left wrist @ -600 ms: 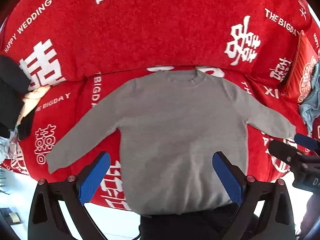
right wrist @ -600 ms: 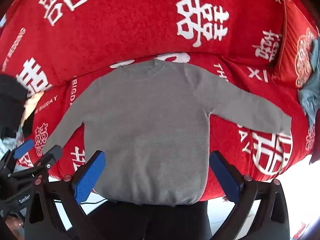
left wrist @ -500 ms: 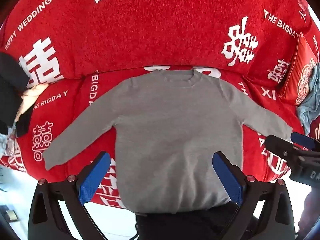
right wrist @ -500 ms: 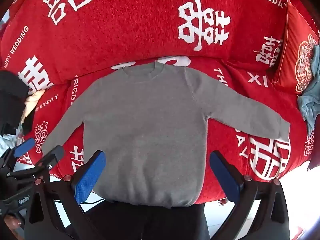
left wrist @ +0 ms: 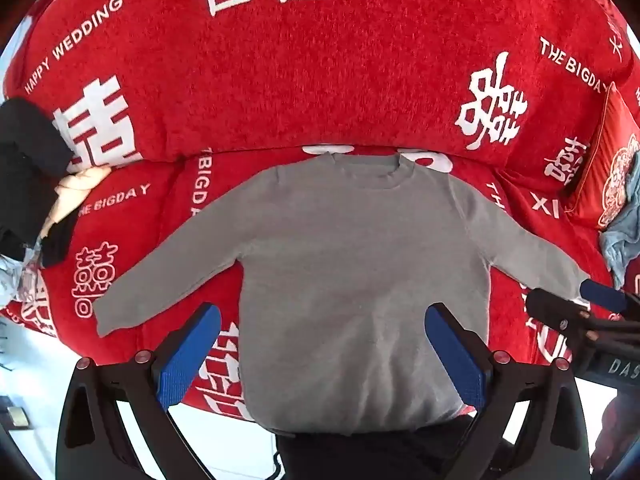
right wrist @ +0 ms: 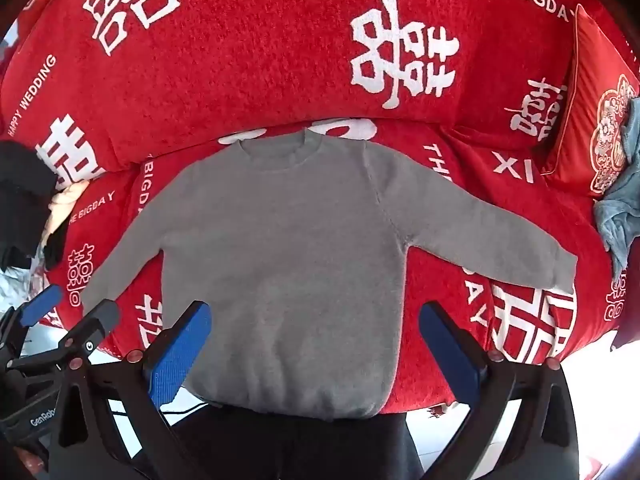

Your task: Fold small clothes

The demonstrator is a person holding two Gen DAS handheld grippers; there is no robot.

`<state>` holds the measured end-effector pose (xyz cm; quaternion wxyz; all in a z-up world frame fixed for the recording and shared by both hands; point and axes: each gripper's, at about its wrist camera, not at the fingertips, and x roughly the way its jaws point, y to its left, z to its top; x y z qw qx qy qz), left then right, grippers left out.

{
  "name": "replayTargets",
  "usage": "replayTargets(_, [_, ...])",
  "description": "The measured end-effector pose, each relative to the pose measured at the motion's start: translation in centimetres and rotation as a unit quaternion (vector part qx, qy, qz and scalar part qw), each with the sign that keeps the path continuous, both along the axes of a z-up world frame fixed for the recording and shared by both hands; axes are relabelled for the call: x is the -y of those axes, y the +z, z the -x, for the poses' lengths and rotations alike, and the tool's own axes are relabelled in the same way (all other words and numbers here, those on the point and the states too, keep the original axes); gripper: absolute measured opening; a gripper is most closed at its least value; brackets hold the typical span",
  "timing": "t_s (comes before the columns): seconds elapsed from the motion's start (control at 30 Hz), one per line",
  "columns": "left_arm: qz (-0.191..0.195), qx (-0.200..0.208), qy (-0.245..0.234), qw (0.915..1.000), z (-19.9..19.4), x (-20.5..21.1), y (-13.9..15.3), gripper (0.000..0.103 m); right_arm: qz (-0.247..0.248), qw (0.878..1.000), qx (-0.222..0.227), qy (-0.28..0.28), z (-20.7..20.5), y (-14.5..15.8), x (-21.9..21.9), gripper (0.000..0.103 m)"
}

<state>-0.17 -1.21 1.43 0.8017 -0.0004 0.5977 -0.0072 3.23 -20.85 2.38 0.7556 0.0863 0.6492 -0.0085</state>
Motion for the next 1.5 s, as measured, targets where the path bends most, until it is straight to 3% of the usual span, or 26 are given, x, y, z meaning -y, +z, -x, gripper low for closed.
replayTargets(1.5, [-0.013, -0.017, 0.010, 0.9997, -0.93, -0.44, -0.75, 0.102, 0.031, 0.999, -0.009, 0.003, 0.39, 0.14, 0.31, 0.103])
